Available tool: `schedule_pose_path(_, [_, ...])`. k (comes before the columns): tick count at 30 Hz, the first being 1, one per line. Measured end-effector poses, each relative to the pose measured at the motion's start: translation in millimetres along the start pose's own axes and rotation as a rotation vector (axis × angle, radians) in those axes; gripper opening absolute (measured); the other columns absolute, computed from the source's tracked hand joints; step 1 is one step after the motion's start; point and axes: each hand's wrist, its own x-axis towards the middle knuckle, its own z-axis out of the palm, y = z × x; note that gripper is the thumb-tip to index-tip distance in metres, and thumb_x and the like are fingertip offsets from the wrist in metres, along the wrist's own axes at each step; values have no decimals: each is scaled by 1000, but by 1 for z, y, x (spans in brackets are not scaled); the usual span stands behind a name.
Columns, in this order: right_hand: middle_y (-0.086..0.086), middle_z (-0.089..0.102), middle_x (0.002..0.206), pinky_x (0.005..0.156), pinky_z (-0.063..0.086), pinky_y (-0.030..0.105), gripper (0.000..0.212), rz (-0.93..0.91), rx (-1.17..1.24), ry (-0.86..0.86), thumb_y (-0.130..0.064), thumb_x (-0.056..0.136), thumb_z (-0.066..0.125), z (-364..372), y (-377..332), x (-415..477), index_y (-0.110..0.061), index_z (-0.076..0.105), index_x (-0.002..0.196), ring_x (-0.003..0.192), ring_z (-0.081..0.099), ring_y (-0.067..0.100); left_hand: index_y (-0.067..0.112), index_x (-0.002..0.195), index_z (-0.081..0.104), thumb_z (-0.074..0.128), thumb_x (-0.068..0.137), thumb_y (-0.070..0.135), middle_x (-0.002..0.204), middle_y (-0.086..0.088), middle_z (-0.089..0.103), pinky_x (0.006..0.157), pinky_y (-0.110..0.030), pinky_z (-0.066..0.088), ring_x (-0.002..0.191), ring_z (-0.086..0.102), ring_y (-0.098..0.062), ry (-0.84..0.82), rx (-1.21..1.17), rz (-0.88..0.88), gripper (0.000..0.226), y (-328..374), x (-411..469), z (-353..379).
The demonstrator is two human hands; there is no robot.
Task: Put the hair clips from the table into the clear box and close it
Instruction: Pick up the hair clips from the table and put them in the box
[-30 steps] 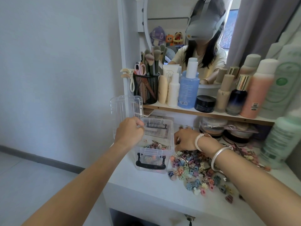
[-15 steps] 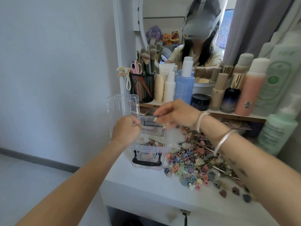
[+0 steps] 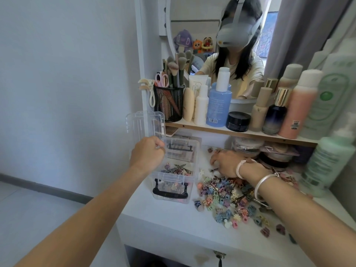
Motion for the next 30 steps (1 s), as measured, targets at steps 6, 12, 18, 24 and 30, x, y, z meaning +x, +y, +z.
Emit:
schedule_pose_path(6, [8,68,110,91,49,31,30,-58,30,43,1,82,50,-2,-5,3,-14,71,97,104,61,26,10,106,64,48,90,9,125,-8,60,96,-32,39,117,52,-26,6,14,5,23,-1,1,1])
schedule_pose_path(12, [7,71,107,94,43,21,26,-50,195,245,0,87,50,-26,-7,-6,-8,72,96,102,63,21,10,108,63,48,90,9,126,-8,59,95,-29,39,117,52,-26,1,10,12,24,0,1,1])
schedule_pose_path(18, [-11,60,72,65,44,4,9,-214,635,313,-6,83,63,-67,-39,-26,-9,71,88,68,56,4,9,108,64,48,90,8,126,-7,59,95,-30,39,116,52,-26,3,23,21,24,2,-1,2])
schedule_pose_path(24, [-1,61,95,68,46,10,19,-172,642,331,-5,86,56,-56,-39,-15,-13,67,100,71,56,6,9,107,64,48,89,7,126,-7,59,94,-29,39,115,53,-27,9,21,17,24,2,-1,3])
schedule_pose_path(30, [7,58,125,99,44,32,40,-64,160,-29,2,82,49,-2,-10,4,-17,59,116,116,53,24,10,107,64,47,90,8,126,-7,59,93,-28,39,114,54,-26,16,24,20,24,1,-1,3])
